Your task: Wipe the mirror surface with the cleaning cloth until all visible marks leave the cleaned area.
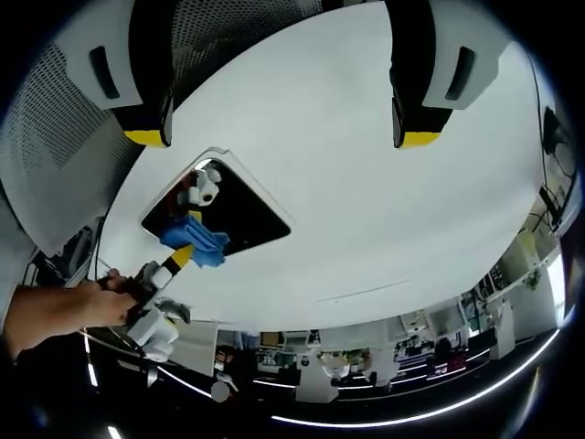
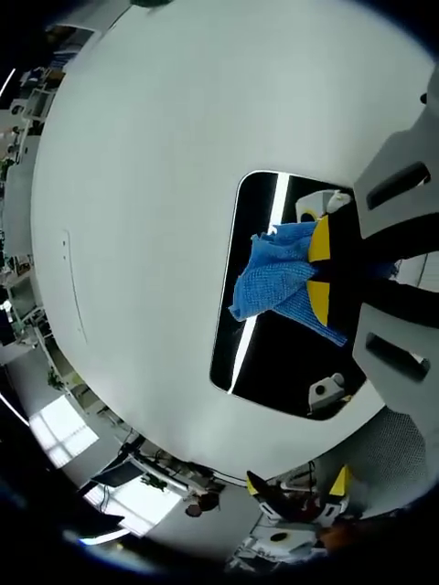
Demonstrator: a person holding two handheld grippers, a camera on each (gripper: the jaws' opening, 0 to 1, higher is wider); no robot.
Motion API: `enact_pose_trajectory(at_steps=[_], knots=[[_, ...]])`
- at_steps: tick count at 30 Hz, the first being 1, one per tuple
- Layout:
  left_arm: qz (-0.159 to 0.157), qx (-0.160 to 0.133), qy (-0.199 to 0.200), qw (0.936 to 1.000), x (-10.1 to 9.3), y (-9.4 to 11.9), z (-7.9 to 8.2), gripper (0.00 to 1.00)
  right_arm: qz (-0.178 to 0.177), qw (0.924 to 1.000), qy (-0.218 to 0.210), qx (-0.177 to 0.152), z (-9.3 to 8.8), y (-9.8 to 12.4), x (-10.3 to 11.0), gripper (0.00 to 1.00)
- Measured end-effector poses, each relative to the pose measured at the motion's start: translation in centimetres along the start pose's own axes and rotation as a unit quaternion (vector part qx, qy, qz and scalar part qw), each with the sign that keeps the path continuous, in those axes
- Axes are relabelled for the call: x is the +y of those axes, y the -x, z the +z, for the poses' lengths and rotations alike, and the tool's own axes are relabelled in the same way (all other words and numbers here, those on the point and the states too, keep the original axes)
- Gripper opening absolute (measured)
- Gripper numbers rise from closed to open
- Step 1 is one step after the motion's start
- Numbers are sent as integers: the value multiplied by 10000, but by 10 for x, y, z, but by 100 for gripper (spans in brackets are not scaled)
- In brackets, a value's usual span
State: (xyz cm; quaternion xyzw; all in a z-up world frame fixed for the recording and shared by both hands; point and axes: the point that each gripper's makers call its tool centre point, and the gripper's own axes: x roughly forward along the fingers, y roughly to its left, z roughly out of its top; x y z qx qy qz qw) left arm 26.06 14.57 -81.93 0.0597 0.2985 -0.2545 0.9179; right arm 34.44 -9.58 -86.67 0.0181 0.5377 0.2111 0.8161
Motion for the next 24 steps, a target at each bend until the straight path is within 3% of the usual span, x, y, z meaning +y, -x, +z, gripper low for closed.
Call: enact_pose_trajectory(at_steps=[24], knots=[[-40, -39, -34, 10000, -1, 0, 0, 99, 126, 9999, -72, -28, -32, 11, 15, 0]])
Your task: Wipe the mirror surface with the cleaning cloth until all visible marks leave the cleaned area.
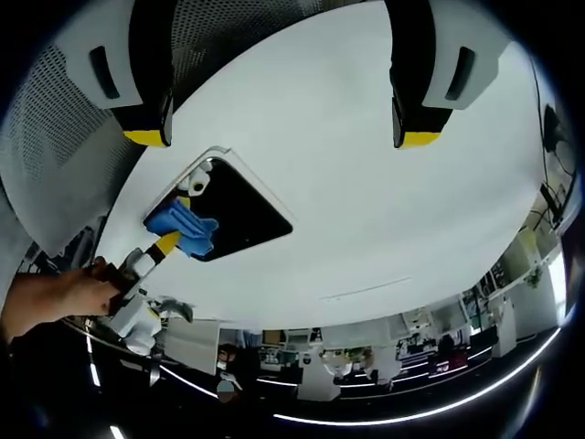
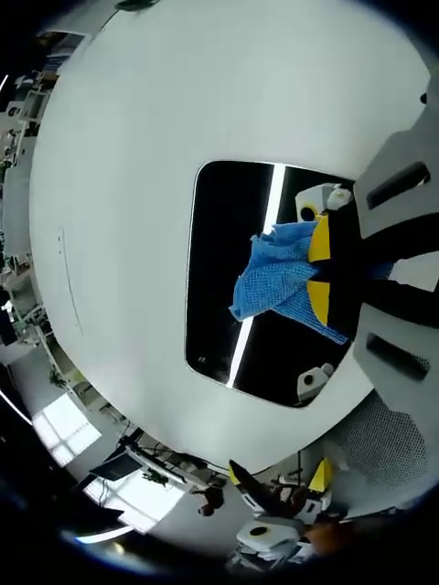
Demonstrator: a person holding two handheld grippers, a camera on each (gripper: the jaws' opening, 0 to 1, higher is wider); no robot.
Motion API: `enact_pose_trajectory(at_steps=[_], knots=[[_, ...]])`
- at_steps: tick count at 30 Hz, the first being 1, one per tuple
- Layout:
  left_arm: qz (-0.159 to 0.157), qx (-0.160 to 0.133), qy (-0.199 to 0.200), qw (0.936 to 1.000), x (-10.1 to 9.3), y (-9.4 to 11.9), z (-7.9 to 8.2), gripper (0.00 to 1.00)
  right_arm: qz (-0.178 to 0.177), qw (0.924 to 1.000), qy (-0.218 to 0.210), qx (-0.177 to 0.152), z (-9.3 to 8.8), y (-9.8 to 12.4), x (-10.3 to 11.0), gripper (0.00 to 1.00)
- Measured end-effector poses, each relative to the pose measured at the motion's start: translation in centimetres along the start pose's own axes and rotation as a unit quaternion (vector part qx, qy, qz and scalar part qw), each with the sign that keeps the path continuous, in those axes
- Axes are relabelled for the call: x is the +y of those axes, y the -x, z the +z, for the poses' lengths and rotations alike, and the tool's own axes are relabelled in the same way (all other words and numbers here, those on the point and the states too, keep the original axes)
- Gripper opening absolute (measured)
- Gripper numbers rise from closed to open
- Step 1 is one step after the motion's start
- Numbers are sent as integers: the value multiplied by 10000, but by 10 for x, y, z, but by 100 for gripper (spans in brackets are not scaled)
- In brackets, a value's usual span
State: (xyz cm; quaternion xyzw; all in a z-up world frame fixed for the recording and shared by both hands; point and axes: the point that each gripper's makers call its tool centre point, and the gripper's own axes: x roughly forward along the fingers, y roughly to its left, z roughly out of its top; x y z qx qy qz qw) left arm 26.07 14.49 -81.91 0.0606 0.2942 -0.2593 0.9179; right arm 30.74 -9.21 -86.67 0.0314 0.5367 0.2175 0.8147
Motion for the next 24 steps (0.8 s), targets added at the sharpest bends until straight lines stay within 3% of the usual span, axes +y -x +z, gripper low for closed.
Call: enact_pose_trajectory(at_steps=[24], knots=[[-32, -12, 47, 10000, -1, -1, 1, 98, 237, 9996, -61, 130, -34, 13, 12, 0]])
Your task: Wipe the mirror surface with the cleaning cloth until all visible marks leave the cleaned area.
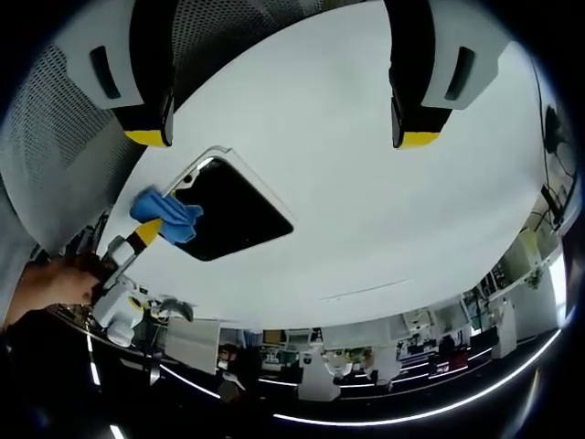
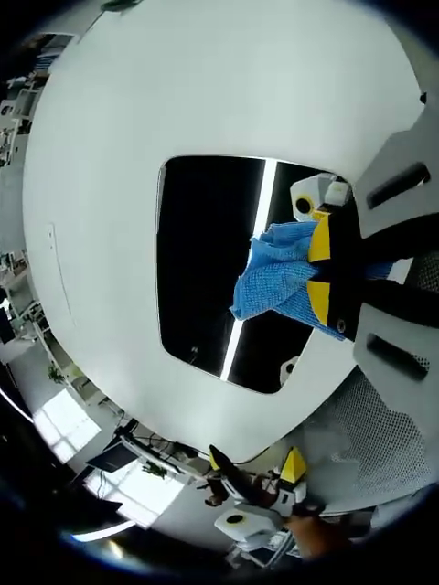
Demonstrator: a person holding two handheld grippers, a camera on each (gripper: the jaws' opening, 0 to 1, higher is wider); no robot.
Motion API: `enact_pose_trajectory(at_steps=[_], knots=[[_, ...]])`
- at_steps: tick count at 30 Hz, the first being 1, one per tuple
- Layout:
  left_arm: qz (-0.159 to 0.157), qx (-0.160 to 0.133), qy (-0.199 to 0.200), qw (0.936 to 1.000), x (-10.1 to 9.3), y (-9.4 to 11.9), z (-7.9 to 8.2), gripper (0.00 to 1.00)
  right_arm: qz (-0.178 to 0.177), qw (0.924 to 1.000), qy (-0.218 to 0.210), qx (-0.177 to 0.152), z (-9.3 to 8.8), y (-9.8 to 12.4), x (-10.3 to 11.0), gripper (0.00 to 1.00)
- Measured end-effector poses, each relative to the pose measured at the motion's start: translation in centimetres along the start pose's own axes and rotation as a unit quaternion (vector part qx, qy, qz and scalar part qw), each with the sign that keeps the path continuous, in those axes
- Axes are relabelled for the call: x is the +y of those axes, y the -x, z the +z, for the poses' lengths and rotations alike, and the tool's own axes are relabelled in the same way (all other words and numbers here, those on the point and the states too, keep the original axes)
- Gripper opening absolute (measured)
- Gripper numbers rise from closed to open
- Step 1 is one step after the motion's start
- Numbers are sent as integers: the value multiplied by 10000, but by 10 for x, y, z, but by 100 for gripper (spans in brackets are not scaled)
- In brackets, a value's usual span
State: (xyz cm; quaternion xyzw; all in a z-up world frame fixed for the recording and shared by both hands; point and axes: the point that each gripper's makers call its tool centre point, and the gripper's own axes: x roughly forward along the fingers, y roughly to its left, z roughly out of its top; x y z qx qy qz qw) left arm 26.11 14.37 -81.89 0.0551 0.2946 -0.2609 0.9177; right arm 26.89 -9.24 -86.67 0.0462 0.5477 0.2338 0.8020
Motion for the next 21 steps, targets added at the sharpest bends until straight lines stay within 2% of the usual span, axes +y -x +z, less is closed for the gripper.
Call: enact_pose_trajectory(at_steps=[21], knots=[[-12, -37, 56, 10000, 0, 0, 1, 99, 86, 9999, -41, 36, -3, 2, -1, 0]])
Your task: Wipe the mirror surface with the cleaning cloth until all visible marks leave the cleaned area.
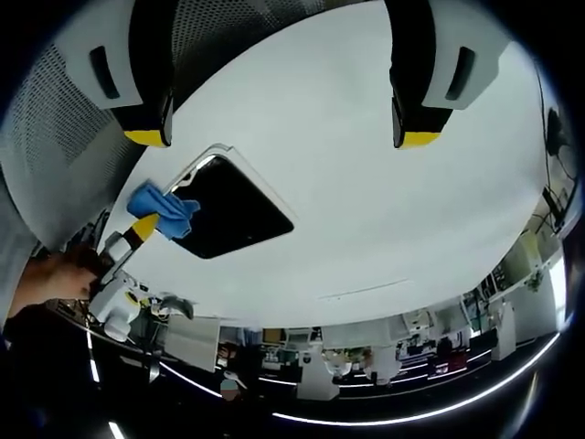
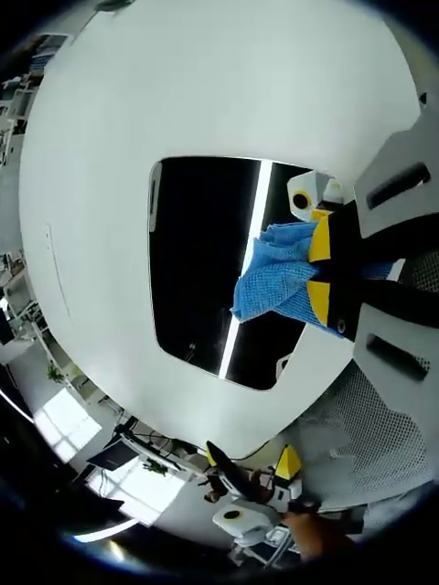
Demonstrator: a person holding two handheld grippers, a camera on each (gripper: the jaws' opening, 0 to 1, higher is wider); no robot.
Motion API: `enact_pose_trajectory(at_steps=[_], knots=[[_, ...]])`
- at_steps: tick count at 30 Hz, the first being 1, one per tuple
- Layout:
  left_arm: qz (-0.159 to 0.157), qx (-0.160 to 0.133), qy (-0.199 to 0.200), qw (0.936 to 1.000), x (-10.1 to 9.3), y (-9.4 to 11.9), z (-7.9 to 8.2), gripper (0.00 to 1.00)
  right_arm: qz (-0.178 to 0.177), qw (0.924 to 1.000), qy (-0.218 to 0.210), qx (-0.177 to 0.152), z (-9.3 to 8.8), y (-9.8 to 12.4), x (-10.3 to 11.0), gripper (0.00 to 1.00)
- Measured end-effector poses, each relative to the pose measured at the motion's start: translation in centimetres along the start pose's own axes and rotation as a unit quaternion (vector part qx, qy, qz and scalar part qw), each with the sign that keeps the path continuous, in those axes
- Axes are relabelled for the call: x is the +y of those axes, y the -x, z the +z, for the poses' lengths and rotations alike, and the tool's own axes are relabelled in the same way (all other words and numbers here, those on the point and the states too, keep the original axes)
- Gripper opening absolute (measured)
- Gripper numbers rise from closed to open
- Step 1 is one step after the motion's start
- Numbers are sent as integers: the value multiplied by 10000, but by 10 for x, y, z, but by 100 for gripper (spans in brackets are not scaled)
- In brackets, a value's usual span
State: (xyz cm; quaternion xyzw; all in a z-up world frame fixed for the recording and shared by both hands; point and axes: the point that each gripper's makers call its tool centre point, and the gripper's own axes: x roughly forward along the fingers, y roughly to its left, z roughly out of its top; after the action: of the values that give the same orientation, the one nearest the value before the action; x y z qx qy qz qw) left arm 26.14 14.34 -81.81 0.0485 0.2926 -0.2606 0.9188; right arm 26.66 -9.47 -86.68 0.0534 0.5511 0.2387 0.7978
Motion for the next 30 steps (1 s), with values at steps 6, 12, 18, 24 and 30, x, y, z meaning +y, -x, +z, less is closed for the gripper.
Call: enact_pose_trajectory(at_steps=[6, 12, 18, 24, 30], knots=[[13, -17, 1, 10000, 0, 0, 1, 99, -42, 10000, -34, -7, -1, 3, -8, 0], [14, -29, 19, 10000, 0, 1, 2, 99, -90, 10000, -29, 0, -3, 7, -16, 0], [-6, -10, 13, 10000, -2, 0, 1, 99, -159, 9998, -96, -13, -4, 13, -27, 0], [-34, 9, 11, 10000, -3, 0, 1, 99, -199, 9996, -187, -59, -6, 17, -37, 0], [-48, -5, 17, 10000, -4, 0, 1, 99, -227, 9993, -299, -91, -7, 20, -43, 0]])
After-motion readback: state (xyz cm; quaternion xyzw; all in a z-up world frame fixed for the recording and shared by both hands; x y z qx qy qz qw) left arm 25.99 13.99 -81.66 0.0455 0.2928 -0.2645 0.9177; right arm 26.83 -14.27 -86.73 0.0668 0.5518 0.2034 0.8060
